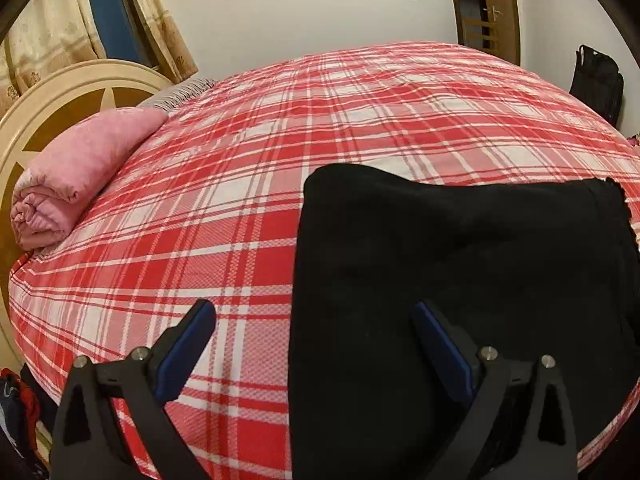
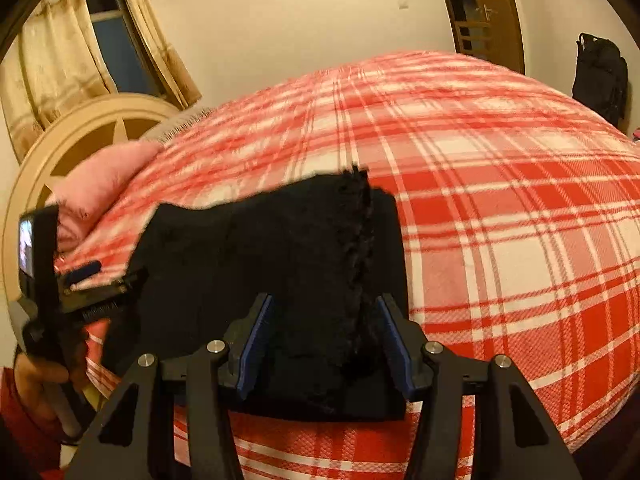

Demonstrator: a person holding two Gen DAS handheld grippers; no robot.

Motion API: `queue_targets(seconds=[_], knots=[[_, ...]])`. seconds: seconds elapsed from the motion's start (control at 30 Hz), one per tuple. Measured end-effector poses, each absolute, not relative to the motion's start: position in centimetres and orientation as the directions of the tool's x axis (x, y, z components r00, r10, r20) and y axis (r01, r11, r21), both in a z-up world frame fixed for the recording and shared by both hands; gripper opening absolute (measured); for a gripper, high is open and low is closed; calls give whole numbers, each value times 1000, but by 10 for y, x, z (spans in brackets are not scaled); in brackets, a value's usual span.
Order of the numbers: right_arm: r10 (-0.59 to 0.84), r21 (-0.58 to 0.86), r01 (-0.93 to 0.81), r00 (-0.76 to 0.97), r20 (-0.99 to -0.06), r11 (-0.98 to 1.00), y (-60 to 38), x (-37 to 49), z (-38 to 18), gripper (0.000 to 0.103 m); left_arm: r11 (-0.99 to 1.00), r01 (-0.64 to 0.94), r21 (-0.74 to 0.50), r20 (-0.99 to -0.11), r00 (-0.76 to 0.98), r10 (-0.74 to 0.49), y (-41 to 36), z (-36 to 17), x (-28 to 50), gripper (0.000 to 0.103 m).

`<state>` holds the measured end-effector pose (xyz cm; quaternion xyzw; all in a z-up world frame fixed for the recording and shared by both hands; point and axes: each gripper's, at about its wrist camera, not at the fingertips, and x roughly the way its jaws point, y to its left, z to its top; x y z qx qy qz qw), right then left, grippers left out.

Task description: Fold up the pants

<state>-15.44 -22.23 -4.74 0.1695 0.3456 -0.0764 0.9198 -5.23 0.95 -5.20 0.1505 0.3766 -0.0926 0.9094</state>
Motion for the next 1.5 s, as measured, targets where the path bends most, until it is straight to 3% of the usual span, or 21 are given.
queue_targets(seconds=[0.17, 0.5, 0.57, 0.63, 0.83, 1.23, 1.37, 1.5], knots=[[-25, 262, 233, 788, -615, 936, -213, -160, -28, 55, 938, 295, 184, -716, 693, -78, 11, -45, -61, 101], [-9, 323, 258, 794, -608, 911, -216, -165, -29, 56, 935, 328, 135, -729, 672, -130, 10, -40, -72, 102], [-15, 334, 270, 797, -604, 903, -220, -166, -28, 59, 935, 329, 133, -735, 666, -130, 9, -41, -72, 102], [-23, 360, 294, 801, -598, 885, -230, -169, -29, 70, 934, 339, 115, -748, 648, -143, 9, -43, -71, 102], [-11, 464, 345, 812, -584, 816, -265, -179, -37, 74, 937, 350, 6, -751, 620, -227, 21, -41, -65, 102], [28, 429, 355, 743, -669, 831, -268, -136, -72, 75, 933, 335, -127, -784, 543, -302, 28, -58, -41, 102], [28, 411, 318, 761, -648, 854, -250, -136, -76, 83, 930, 343, -133, -794, 525, -307, 28, -66, -39, 102], [-36, 282, 302, 738, -674, 911, -228, -129, -78, 84, 928, 320, -189, -800, 498, -335, 31, -70, -32, 103]])
